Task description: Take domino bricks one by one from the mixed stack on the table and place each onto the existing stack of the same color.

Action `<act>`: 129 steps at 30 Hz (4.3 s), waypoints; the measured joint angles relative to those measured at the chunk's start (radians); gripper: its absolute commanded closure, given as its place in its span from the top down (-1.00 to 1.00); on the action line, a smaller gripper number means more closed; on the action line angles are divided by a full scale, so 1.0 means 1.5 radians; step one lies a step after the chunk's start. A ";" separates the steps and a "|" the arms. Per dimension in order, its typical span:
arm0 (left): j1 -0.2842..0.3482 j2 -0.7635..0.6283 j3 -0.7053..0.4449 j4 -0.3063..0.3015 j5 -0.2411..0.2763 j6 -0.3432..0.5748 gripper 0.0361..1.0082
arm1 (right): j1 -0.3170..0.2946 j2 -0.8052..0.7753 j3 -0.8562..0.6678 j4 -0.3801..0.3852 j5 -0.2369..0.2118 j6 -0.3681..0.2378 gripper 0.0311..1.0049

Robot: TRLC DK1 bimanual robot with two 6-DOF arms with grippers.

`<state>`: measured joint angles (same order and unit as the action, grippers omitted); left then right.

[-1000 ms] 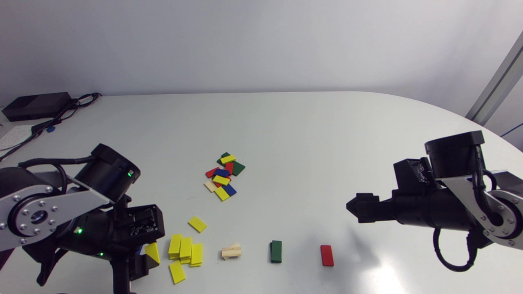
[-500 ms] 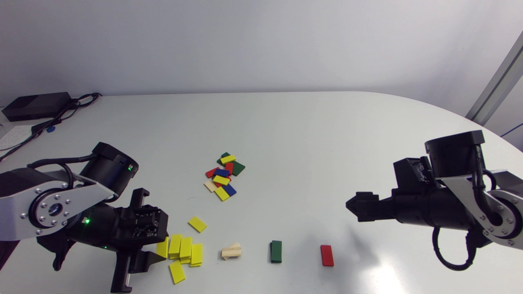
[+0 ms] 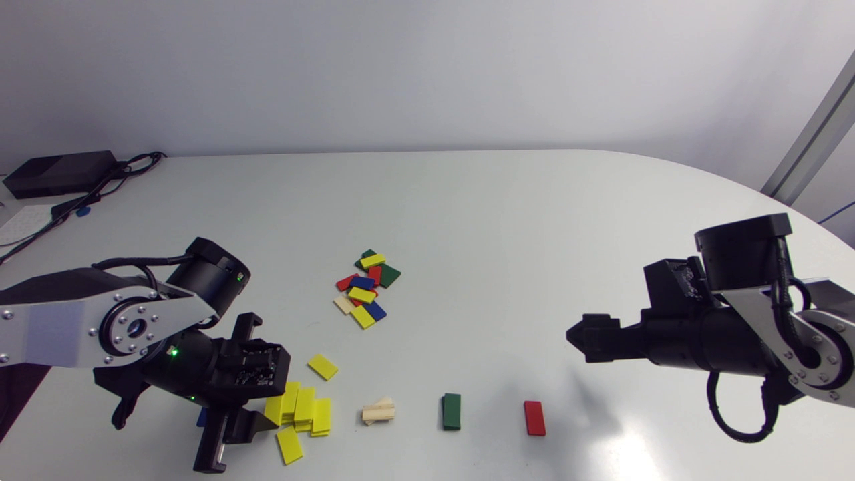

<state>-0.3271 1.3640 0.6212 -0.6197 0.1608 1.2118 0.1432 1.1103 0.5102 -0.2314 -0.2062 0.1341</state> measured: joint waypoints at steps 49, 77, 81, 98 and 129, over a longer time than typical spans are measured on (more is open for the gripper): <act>-0.018 0.056 0.047 -0.005 -0.002 0.000 0.76 | 0.000 0.013 0.000 0.005 0.000 -0.010 0.94; -0.137 -0.041 0.056 -0.135 -0.077 -0.386 0.86 | 0.000 0.011 -0.003 0.005 0.000 -0.010 0.94; -0.169 -0.046 0.015 -0.118 -0.091 -0.418 0.86 | 0.000 0.006 -0.003 0.005 0.000 -0.011 0.94; -0.194 -0.002 -0.032 -0.004 -0.115 -0.461 0.86 | 0.001 -0.006 -0.008 0.005 -0.001 -0.013 0.94; -0.220 0.009 -0.061 0.042 -0.113 -0.478 0.71 | 0.014 -0.005 -0.008 0.005 -0.002 -0.012 0.94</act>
<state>-0.6567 1.3777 0.5297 -0.5564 -0.0086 0.4946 0.1650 1.1023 0.4988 -0.2245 -0.2092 0.1154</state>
